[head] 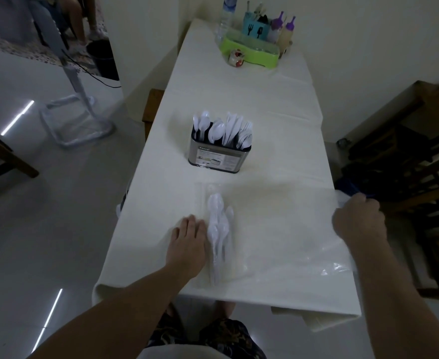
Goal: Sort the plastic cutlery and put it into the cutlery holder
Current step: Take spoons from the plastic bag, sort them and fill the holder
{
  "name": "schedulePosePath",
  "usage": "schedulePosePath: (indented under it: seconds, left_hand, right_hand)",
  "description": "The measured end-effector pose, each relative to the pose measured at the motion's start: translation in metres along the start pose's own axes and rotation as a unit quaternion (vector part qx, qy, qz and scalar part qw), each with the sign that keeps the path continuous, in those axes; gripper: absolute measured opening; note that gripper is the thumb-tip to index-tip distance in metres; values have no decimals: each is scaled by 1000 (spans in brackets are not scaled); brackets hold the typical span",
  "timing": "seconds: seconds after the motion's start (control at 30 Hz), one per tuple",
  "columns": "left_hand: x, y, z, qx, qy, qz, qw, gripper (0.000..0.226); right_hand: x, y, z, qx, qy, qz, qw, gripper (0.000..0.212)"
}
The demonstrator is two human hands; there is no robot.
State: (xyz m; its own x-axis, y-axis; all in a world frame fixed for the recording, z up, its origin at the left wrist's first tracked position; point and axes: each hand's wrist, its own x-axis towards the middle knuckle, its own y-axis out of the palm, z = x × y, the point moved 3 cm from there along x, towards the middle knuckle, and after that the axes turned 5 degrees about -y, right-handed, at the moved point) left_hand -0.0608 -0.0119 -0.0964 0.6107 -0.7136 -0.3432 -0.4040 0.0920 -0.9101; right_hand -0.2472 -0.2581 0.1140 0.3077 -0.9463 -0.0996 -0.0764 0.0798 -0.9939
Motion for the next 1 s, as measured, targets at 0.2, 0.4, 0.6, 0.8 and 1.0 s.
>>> schedulePosePath:
  seconds: [0.2,0.4,0.6,0.8,1.0]
  left_hand:
    - [-2,-5,-1,9,6,16,1000,60]
    - [1,-5,-1,2,1,22,1000,63]
    - [5,-11,3,-46,-3,10,999,59]
    - [2,-13,23,-210,-24,-21,977,51]
    - [5,-7,33,-296,-35,-5,955,42]
  right_hand:
    - [-32,41,71,-52,-220,31,974,32]
    - [-75,105,126,67,-308,74,946,33]
    - [-106,151,158,95,-340,105,930,32]
    - [-116,168,185,147,-271,168,936,27]
    - [-121,176,198,114,-211,182,954,26]
